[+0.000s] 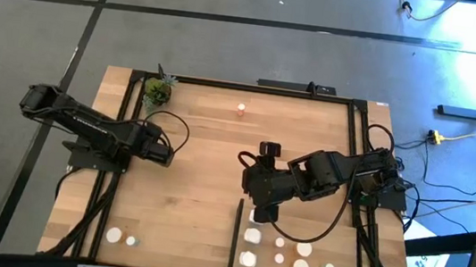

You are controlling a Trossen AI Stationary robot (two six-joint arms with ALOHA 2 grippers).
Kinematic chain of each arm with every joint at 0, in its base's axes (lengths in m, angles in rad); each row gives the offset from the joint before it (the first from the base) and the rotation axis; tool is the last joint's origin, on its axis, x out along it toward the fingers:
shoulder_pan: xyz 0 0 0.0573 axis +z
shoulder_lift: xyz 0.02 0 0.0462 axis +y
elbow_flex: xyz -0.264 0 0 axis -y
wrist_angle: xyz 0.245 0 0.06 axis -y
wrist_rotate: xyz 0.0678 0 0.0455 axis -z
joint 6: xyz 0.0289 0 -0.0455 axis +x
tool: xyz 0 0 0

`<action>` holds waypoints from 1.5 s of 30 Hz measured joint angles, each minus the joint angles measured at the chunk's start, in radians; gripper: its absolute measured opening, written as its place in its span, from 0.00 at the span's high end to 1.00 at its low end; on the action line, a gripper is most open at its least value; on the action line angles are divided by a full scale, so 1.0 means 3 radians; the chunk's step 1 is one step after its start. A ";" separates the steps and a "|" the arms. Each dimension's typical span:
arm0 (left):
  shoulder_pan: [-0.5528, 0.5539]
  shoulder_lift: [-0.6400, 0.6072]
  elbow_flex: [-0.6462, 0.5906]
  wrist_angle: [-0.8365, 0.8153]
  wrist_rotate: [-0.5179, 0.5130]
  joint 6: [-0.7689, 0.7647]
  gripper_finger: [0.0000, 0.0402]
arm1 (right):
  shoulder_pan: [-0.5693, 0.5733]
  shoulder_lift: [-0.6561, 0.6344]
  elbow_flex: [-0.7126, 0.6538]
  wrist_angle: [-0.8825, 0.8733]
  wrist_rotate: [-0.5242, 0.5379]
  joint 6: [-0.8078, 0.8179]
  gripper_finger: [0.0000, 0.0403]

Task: Pick and place medicine bottles onto shelf by color
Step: Put the middle left blue pill bottle on the shelf

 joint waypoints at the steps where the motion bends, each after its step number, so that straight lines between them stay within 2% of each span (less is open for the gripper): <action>1: 0.0000 0.0000 0.0000 0.0000 0.0000 0.0000 0.68 | 0.0000 0.0000 0.0000 0.0000 0.0000 0.0000 0.41; 6: 0.0000 0.0000 0.0001 0.0000 -0.0001 0.0002 0.72 | 0.0000 0.0000 0.0000 -0.0001 0.0000 0.0000 0.41; 16: 0.0001 -0.0001 0.0051 0.0028 0.0112 0.0197 0.73 | 0.0001 0.0001 0.0001 -0.0003 0.0001 0.0020 0.41; 23: 0.0021 -0.0003 0.0431 0.0058 0.0129 0.0871 0.73 | -0.0008 -0.0051 0.0002 -0.0027 0.0051 0.0111 0.41; 30: 0.0331 0.0067 0.0836 0.0184 0.0287 0.1675 0.74 | -0.0099 -0.0341 0.0006 -0.0055 0.0229 0.0056 0.41; 35: 0.0654 0.0331 0.1205 0.0201 0.0283 0.2188 0.74 | -0.0268 -0.0532 0.0006 -0.0167 0.0204 -0.0113 0.41; 45: 0.1088 0.1384 0.2248 0.0268 0.0369 0.3346 0.74 | -0.0491 -0.0825 -0.0080 -0.0373 0.0104 -0.0286 0.41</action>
